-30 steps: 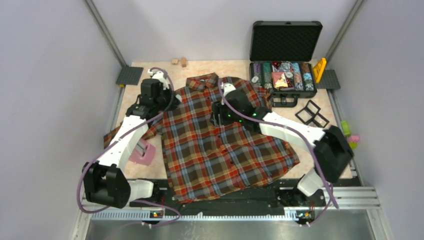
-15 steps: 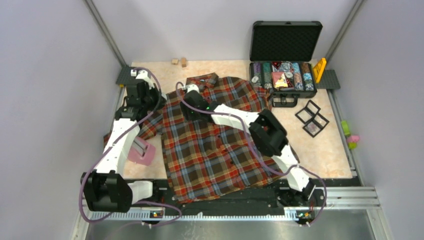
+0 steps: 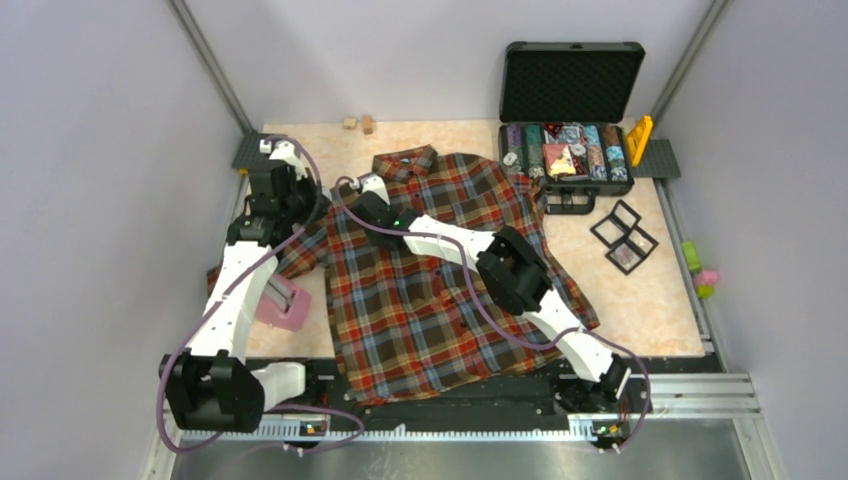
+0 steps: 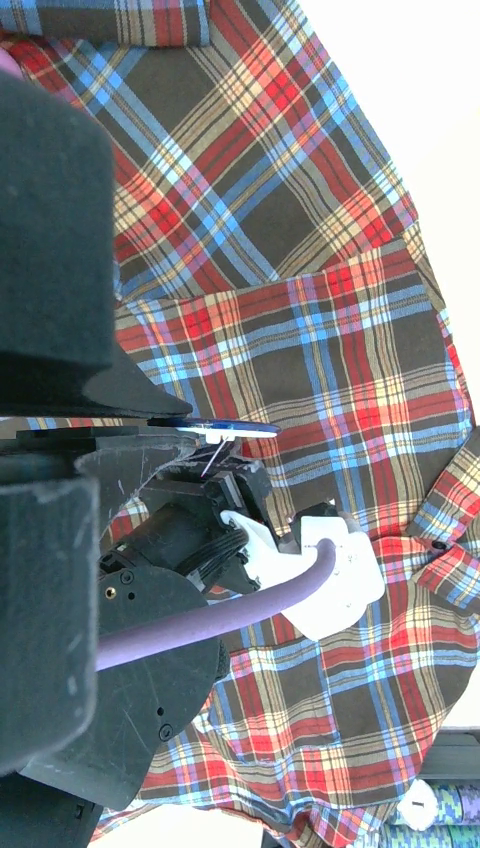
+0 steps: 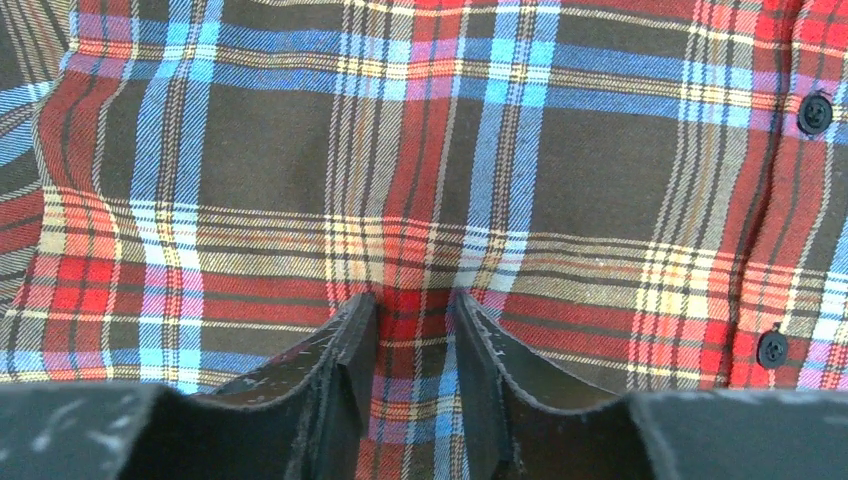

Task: Pin the brooch onto the clothing

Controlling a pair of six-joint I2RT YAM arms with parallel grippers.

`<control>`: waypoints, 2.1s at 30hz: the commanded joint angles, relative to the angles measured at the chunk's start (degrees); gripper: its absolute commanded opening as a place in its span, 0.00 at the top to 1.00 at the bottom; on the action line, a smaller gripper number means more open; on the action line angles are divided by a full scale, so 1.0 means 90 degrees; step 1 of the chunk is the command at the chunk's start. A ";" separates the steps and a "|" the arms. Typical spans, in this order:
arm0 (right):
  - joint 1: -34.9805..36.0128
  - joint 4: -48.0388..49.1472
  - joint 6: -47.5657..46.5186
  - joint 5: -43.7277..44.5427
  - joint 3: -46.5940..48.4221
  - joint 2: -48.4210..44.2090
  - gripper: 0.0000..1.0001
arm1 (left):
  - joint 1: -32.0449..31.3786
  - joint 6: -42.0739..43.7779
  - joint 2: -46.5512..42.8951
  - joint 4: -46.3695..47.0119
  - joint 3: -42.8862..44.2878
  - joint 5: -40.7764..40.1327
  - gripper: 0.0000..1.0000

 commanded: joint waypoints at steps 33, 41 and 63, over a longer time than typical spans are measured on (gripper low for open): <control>0.0054 0.1452 0.0236 -0.0382 -0.1966 -0.1826 0.54 | -0.0064 -0.0664 0.0332 0.1118 -0.1432 -0.0104 1.00; 0.0056 0.1206 0.0131 -0.0148 -0.1546 -0.1358 0.60 | -0.0354 -0.0541 0.0613 0.1079 -0.1284 -0.0328 1.00; -0.0015 0.1189 0.0284 -0.0259 -0.1331 -0.0882 0.83 | -0.0391 -0.0640 0.1030 0.1410 -0.1414 -0.0152 1.00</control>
